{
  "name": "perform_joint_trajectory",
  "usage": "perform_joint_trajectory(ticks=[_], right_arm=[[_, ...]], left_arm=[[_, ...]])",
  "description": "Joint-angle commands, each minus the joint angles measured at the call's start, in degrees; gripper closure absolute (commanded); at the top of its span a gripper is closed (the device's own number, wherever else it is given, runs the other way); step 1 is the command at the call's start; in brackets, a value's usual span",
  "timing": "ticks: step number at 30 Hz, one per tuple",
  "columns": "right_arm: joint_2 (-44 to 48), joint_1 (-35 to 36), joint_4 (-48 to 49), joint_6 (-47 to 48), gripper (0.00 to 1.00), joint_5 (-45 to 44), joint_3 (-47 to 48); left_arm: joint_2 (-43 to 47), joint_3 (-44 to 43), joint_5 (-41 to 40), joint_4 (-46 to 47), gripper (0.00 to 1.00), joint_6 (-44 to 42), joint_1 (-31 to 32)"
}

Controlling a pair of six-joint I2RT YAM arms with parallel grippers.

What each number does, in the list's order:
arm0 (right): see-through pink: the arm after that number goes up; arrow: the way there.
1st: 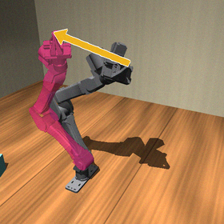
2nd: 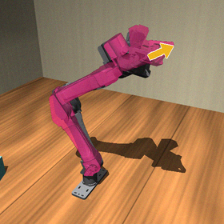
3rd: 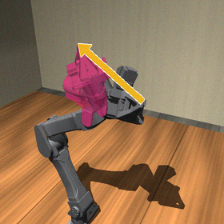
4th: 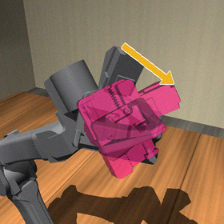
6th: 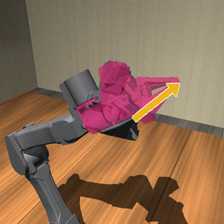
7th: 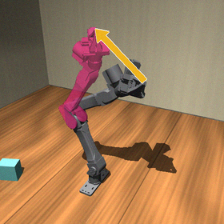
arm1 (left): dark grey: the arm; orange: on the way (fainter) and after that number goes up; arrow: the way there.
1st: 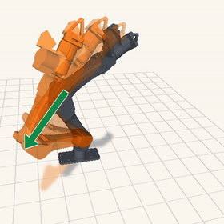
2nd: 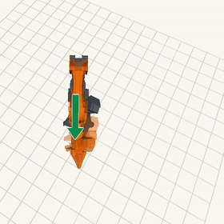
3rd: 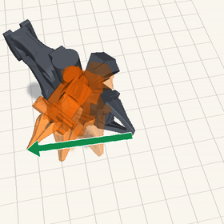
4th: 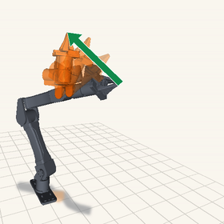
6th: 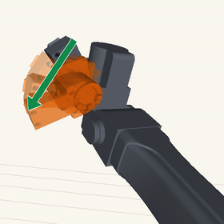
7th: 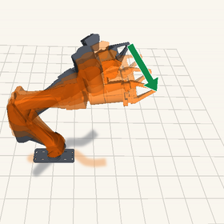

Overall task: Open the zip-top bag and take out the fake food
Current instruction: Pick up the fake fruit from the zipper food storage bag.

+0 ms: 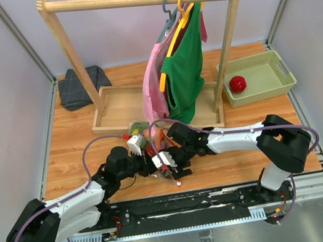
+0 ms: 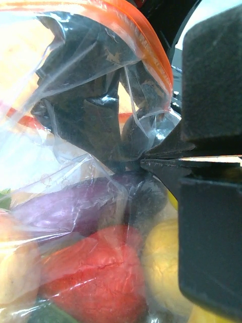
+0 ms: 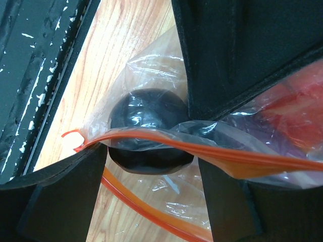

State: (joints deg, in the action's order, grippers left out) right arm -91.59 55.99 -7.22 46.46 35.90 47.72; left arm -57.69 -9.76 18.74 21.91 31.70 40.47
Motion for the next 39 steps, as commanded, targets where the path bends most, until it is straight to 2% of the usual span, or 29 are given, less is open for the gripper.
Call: perform_joint_trajectory(ticks=[1, 6, 12, 17, 20, 28, 34, 39], right_arm=[[-1.37, 1.41, -0.07, -0.45, 0.27, -0.51, 1.14], [-1.13, 1.41, 0.16, -2.47, 0.27, 0.57, 1.57], [0.54, 1.34, 1.31, -3.98, 0.32, 0.15, 1.22], [2.15, 1.19, 0.74, -3.02, 0.50, -0.49, 0.97], [3.42, 0.44, -0.21, -1.87, 0.53, -0.57, 1.00], [6.61, -2.83, -2.79, 0.24, 0.56, -1.09, 1.45], [8.21, -4.13, -5.56, 1.67, 0.56, -1.33, 2.14], [8.48, -4.66, -9.21, 2.44, 0.56, -2.40, 4.04]], left_arm=[[-0.81, -0.54, -0.81, 0.45, 1.00, -1.29, 0.44], [-1.50, -0.52, -0.37, 1.17, 1.00, -1.22, 0.49], [-0.48, -0.27, -0.89, 2.08, 0.98, -0.71, 0.49], [2.55, 0.26, -2.92, 1.51, 0.94, 0.05, 0.49], [5.07, 0.25, -4.42, -0.57, 0.91, 0.38, 0.49], [14.06, 1.35, -5.79, -3.36, 0.60, 2.90, 0.41], [17.75, 1.26, -4.77, -3.47, 0.50, 4.17, 0.40], [19.55, 0.59, -4.97, -3.87, 0.48, 4.27, 0.40]])
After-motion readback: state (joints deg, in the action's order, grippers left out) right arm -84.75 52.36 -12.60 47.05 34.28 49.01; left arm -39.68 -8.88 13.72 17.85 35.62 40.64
